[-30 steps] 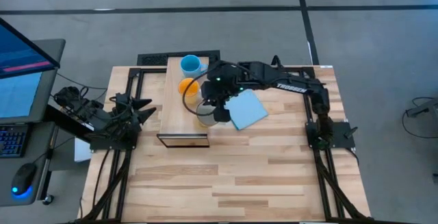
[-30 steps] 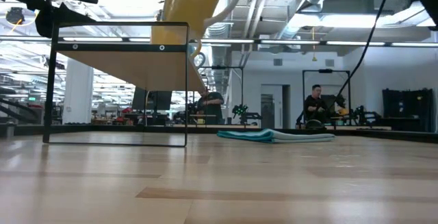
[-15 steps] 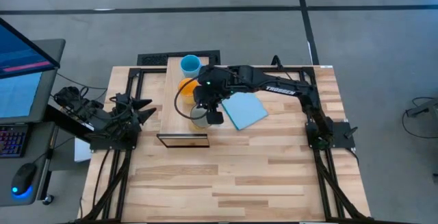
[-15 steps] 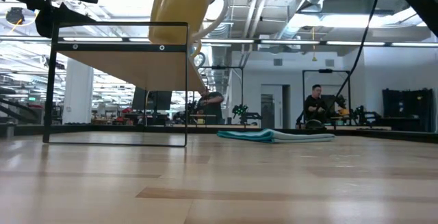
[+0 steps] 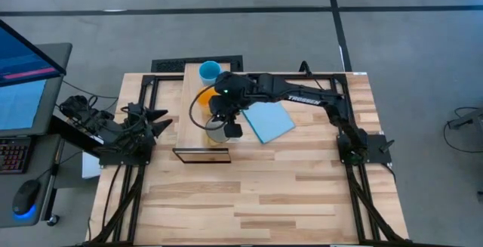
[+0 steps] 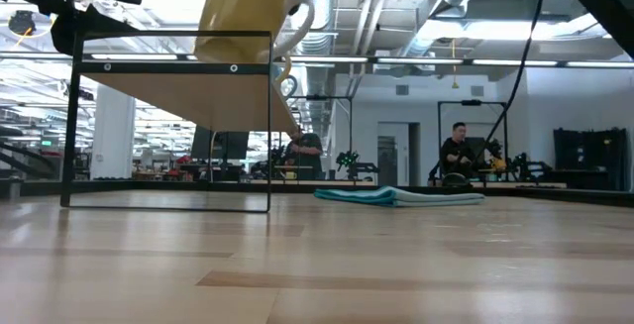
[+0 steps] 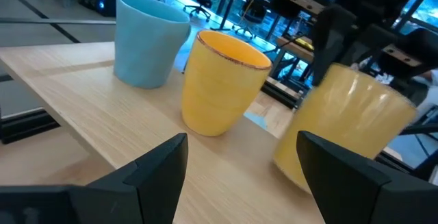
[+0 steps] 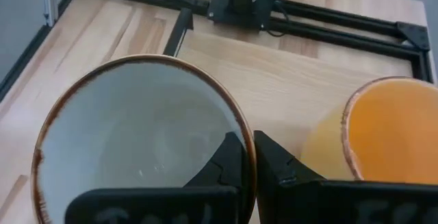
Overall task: Stack small to large cups/mugs on shelf
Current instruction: Put the yellow and white mug on the shelf
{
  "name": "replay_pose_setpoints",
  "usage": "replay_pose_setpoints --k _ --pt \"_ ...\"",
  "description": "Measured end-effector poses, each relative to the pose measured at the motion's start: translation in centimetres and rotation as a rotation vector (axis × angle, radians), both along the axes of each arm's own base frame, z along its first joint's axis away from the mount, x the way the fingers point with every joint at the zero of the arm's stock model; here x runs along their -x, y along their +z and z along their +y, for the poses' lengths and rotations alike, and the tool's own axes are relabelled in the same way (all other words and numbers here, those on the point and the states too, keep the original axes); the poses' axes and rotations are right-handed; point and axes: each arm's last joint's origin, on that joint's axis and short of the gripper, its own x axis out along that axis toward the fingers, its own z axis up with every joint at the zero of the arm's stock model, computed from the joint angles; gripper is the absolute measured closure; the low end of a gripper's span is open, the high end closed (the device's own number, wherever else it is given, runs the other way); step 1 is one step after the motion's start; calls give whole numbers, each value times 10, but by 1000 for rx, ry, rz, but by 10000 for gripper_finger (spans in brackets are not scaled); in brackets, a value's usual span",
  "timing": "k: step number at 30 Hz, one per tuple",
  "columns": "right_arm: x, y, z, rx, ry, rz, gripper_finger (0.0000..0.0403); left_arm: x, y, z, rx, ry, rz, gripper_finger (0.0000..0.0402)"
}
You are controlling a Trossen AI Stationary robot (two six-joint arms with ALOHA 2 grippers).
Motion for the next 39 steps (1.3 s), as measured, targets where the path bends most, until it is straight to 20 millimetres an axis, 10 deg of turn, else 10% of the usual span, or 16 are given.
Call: replay_pose_setpoints --k 39 --pt "-8 3 -6 -68 -31 -82 332 0 0 -1 9 -24 3 136"
